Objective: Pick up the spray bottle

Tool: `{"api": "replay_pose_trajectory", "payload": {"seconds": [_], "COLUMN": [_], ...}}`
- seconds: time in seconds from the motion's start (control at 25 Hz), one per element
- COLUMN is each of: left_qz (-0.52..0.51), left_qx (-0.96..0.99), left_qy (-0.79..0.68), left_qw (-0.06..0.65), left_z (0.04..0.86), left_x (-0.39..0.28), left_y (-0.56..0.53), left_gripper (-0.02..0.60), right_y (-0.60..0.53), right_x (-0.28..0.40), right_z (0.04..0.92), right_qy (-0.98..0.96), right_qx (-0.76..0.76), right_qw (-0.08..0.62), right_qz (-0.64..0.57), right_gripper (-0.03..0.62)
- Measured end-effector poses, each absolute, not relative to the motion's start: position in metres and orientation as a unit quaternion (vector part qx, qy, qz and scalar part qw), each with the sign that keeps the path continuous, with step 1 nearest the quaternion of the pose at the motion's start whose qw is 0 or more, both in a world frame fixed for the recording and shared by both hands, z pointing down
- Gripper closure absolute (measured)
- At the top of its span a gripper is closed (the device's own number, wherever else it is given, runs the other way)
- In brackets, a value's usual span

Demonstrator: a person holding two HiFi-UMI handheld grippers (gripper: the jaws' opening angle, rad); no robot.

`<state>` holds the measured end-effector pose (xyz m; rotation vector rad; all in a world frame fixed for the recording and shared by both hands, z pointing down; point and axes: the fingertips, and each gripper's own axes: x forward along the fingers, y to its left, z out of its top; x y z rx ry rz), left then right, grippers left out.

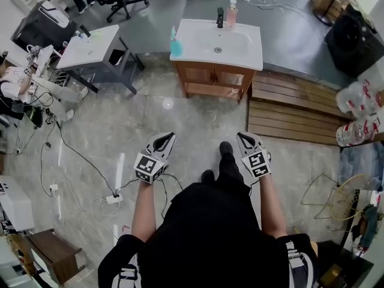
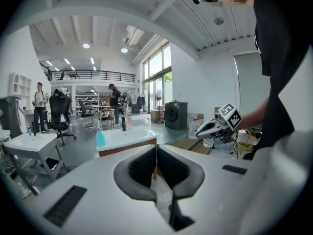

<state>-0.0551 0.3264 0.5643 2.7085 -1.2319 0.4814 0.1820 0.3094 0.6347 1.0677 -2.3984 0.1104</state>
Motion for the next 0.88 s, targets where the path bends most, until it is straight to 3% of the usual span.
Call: {"api": "replay_pose_trajectory", "payload": {"seconds": [0.88], "left_qz": [0.157], "left_qx": [0.888], "left_qy": [-0.428], "left_qw": [0.065], "left_z": [0.559], "left_x": [-0.002], "left_y": [0.223], "left_gripper": [0.557], "right_y": [0.185], "right_x": [0.238], "right_z": [0.624], "right_qy": [-0.885], "right_qx": [0.388], "right_qw": [0.255], "right_qz": [0.029], "right_gripper": [0.577]}}
